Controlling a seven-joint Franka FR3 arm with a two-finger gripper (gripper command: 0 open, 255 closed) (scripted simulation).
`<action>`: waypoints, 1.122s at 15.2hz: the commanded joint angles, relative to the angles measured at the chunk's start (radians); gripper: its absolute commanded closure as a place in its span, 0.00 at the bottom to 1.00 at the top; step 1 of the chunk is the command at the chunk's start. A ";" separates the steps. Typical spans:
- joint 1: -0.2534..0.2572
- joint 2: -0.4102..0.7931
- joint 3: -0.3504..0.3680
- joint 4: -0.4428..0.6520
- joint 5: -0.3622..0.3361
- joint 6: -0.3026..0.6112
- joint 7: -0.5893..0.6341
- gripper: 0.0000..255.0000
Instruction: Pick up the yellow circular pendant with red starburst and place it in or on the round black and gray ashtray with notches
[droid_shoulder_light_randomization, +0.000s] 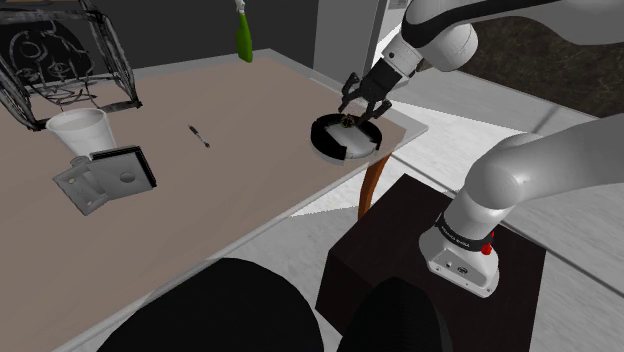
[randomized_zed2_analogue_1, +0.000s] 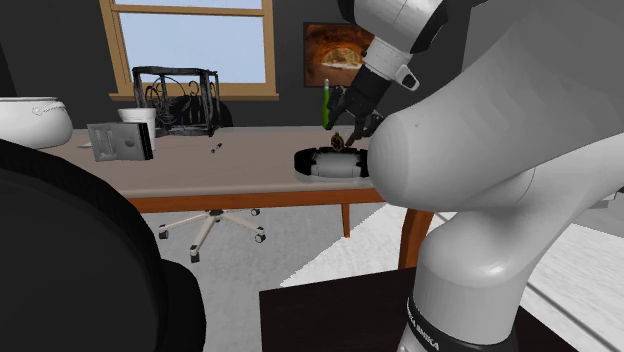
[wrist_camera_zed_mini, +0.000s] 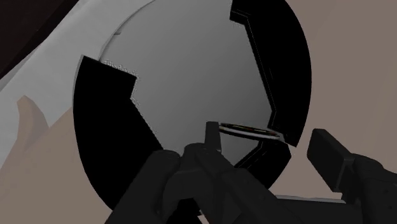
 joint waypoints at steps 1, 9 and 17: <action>0.000 0.000 0.000 0.000 0.000 0.000 0.000 0.00; -0.051 -0.086 -0.043 0.057 -0.078 -0.154 0.031 0.00; -0.051 -0.086 -0.043 0.057 -0.078 -0.154 0.031 0.00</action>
